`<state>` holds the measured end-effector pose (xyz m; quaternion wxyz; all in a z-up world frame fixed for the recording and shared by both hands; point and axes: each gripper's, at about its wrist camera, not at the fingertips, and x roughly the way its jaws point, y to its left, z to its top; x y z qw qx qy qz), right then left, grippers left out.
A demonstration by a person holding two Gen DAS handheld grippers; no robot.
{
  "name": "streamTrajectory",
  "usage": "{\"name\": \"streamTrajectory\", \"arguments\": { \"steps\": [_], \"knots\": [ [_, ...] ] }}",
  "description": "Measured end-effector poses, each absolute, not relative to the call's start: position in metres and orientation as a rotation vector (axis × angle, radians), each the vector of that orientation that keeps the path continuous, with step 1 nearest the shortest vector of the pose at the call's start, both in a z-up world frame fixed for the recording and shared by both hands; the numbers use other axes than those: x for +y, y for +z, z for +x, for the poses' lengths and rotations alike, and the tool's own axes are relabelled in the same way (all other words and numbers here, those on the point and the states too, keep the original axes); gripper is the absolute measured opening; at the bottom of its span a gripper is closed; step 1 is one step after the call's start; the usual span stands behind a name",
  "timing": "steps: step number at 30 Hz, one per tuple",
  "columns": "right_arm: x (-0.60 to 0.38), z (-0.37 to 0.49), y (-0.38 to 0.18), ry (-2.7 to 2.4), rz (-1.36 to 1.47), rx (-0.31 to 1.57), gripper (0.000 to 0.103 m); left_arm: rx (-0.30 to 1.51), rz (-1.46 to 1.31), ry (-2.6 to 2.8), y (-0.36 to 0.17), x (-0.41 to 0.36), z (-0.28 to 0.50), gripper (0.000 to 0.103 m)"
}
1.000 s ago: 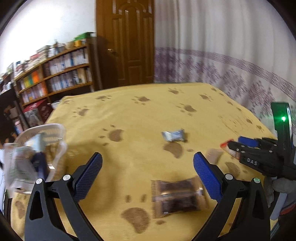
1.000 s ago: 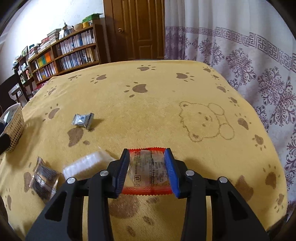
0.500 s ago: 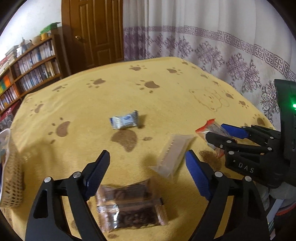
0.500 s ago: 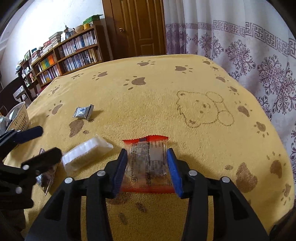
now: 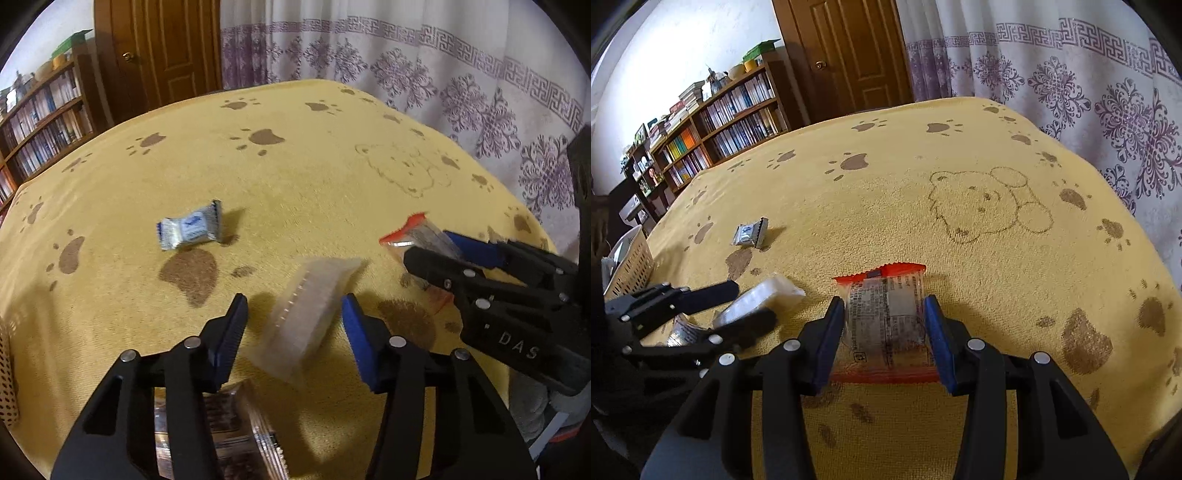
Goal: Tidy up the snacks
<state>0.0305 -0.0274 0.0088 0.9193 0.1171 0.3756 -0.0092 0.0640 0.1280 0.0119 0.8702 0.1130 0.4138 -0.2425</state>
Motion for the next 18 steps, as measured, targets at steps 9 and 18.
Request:
{"name": "streamTrajectory", "arguments": {
  "steps": [9, 18],
  "knots": [
    [-0.026, 0.031, 0.008, -0.009, 0.242, 0.779, 0.047, 0.855, 0.191, -0.49, 0.018, 0.136, 0.065, 0.027],
    [-0.022, 0.034, 0.007, 0.005, 0.23, 0.789, 0.055, 0.799, 0.126, -0.437, 0.041, 0.163, 0.063, 0.027]
  ]
}}
